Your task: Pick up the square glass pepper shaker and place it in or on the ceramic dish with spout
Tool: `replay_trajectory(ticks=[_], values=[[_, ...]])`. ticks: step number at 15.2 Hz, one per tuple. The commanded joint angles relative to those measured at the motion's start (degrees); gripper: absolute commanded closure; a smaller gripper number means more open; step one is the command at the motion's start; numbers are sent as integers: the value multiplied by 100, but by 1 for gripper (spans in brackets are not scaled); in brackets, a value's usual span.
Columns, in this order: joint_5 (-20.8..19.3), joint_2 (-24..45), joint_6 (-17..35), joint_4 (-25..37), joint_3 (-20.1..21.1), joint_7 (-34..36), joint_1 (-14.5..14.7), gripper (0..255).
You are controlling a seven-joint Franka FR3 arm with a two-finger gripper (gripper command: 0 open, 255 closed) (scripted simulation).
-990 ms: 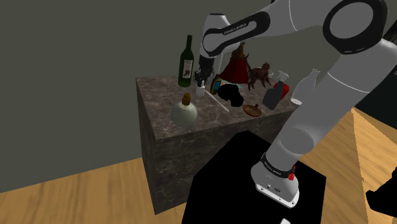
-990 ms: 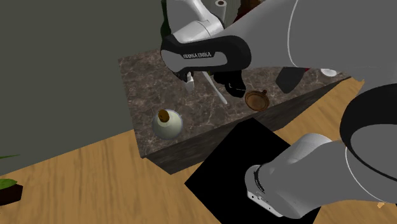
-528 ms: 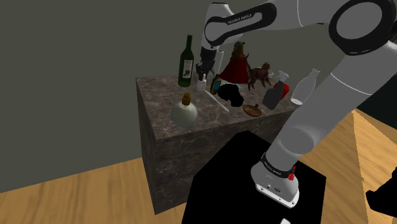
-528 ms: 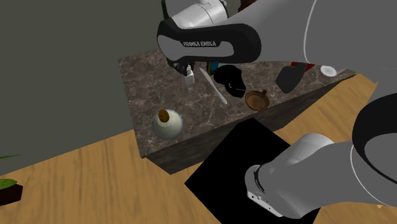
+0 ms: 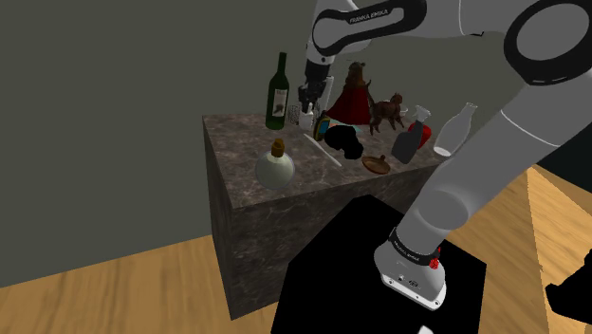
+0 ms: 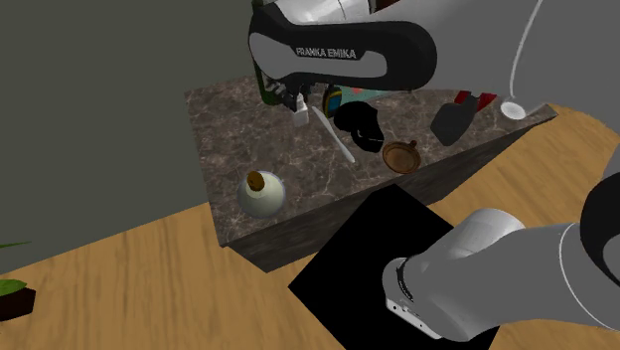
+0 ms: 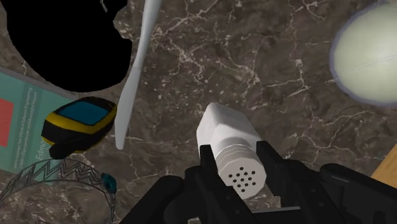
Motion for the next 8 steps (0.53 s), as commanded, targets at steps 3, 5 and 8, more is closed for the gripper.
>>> replay_trajectory(ticks=[3, 5, 8], values=[[-105, -668, -61, -588, -212, -327, -174, 255], [-180, -1010, -125, -854, -329, -499, -272, 255], [-314, -1507, -251, -1204, -518, -767, -434, 255]])
